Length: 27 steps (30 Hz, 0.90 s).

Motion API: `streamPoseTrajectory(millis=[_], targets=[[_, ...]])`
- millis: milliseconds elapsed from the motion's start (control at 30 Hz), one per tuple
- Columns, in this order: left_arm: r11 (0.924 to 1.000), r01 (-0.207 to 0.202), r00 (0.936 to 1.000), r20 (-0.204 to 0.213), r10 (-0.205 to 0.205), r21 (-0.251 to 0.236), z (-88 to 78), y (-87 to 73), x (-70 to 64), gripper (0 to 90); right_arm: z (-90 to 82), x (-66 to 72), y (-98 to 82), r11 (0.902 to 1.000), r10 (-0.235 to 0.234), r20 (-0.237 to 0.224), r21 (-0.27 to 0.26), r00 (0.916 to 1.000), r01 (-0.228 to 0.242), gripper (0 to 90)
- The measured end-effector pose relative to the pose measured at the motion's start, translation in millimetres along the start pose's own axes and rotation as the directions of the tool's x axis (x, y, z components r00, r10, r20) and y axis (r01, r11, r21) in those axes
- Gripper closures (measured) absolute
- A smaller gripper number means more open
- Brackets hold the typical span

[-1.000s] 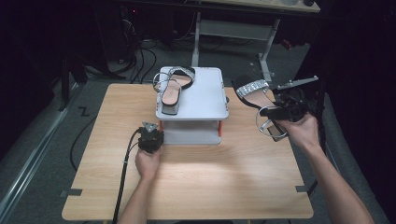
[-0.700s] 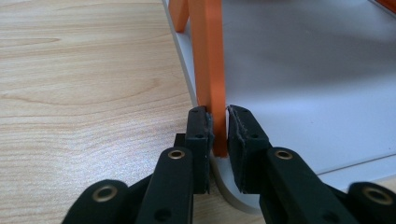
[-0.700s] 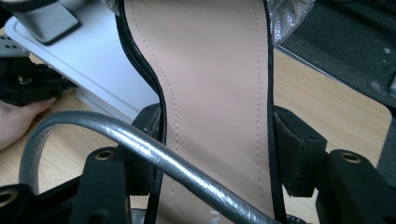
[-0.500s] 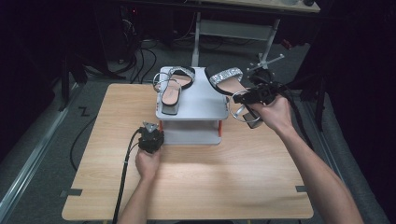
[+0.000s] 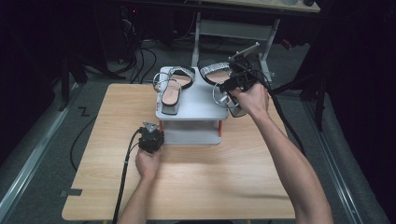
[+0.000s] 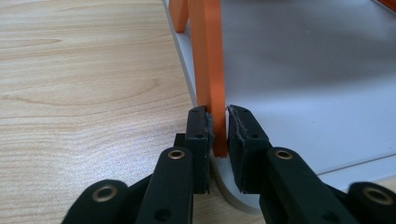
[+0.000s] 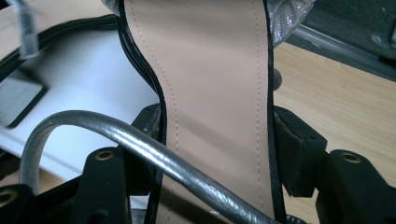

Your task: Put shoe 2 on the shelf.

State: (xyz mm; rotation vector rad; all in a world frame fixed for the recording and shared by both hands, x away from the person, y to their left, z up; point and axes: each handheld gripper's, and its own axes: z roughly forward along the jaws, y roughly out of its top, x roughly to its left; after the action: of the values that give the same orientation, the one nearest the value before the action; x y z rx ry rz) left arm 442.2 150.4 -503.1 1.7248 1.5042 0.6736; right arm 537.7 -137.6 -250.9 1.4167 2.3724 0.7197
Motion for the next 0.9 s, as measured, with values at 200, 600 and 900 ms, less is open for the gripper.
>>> streamPoseTrajectory(millis=[200, 600, 900], targets=[[1.0, 0.002, 1.0, -0.006, -0.002, -0.004, 0.0, -0.1, -1.2, 78.5, 16.9, -3.8, 9.7, 0.9982, 0.051, 0.013, 0.031, 0.9986, -0.052, 41.1], [1.0, 0.007, 1.0, 0.001, -0.007, -0.002, 0.2, 0.1, 0.0, 78.9, 48.9, 6.8, 25.0, 0.991, 0.067, 0.091, 0.109, 0.9936, -0.077, 41.1], [0.9999, 0.012, 0.9999, 0.004, -0.012, -0.001, 0.1, 0.1, 0.6, 79.2, 66.4, 13.8, 33.3, 0.9824, 0.071, 0.143, 0.161, 0.9872, -0.094, 41.1]])
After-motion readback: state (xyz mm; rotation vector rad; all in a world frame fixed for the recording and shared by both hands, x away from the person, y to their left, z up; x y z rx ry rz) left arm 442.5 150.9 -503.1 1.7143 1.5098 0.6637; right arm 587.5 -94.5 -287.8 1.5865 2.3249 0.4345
